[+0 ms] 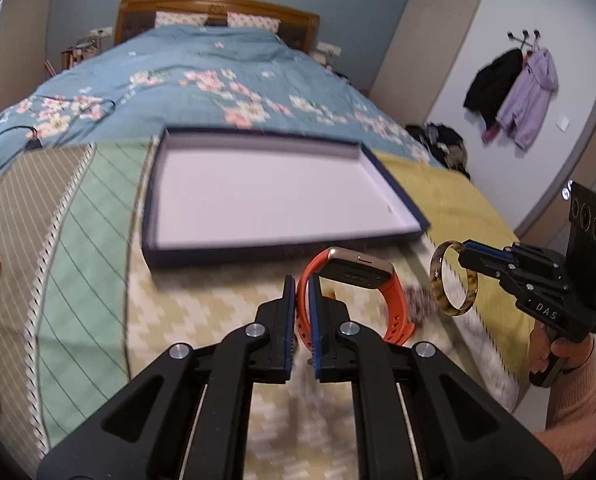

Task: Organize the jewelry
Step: 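Carry watch and bangle into the white box and open both grippers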

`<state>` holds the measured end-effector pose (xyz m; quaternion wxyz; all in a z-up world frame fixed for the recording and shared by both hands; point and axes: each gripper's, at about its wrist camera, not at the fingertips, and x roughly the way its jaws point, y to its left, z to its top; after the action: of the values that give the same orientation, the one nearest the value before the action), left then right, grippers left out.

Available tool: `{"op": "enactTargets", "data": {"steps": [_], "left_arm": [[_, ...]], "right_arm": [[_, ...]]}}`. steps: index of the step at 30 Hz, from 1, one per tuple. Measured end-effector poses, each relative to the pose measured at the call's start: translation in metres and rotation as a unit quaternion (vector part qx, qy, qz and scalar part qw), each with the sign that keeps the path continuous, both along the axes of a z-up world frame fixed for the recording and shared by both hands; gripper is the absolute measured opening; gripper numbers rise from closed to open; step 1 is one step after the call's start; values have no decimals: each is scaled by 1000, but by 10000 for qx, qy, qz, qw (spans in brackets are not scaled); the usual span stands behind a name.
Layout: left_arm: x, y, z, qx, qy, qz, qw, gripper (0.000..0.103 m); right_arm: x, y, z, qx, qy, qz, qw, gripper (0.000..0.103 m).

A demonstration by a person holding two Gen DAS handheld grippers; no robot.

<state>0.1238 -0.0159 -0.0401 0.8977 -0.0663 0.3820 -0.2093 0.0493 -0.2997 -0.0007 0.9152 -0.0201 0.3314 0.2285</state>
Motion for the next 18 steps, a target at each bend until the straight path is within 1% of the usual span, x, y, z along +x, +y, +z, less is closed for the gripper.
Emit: {"op": "enactTargets", "data": {"steps": [4, 8, 12, 15, 18], "left_arm": [[24, 8, 15, -9, -94, 242, 9997, 7], [50, 9, 23, -23, -130, 436, 9990, 7], [82, 9, 24, -45, -43, 600, 9982, 7], [108, 9, 22, -74, 41, 706, 9975, 7], [130, 8, 17, -49, 123, 801, 9967, 7]], "right_arm": [[29, 4, 13, 28, -193, -11, 9998, 6], [60, 11, 20, -64, -290, -63, 9995, 6], [95, 18, 18, -150, -216, -136, 9996, 6], [115, 21, 13, -137, -118, -198, 9996, 6], [137, 26, 9, -237, -44, -262, 9994, 6]]}}
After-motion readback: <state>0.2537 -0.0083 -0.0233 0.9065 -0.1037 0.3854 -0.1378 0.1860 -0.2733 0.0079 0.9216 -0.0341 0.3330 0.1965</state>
